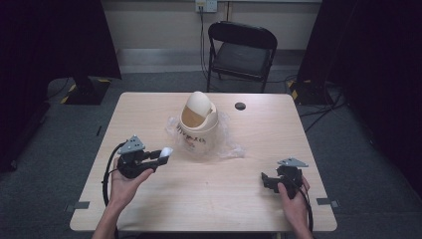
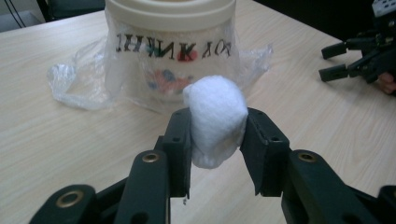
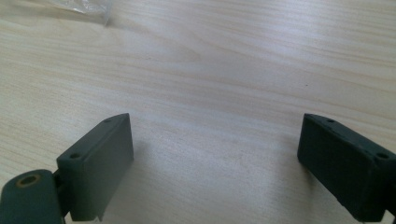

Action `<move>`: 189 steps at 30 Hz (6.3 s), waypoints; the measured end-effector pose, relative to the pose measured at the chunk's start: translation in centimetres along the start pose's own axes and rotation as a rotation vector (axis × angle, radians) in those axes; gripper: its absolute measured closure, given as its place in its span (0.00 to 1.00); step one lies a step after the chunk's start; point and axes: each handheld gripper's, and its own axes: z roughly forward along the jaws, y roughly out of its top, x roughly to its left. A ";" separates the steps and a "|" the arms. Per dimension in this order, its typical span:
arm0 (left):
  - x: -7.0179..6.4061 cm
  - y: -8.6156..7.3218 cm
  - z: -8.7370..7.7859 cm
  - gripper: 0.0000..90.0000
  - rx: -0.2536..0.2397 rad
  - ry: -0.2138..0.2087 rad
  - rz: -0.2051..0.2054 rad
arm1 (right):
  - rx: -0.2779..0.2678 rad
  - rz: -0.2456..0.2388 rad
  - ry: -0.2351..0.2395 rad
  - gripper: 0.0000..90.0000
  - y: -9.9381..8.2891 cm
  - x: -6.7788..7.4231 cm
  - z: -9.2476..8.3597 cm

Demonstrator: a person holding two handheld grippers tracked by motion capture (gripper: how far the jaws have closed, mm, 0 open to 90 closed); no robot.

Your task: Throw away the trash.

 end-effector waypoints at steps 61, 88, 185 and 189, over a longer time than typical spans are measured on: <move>2.7 11.0 9.0 0.72 0.092 0.020 0.026 | 0.000 0.000 0.000 0.11 0.0 0.0 0.0; 3.3 10.9 13.2 0.72 0.198 0.042 0.027 | 0.000 0.000 -0.001 0.11 0.0 0.0 0.0; 2.7 -2.0 -2.0 0.19 0.083 0.174 -0.036 | 0.000 0.001 -0.001 0.11 0.0 0.0 0.0; 2.9 -3.5 -2.7 0.19 0.091 0.202 -0.076 | 0.000 0.000 -0.001 0.11 0.0 0.0 0.0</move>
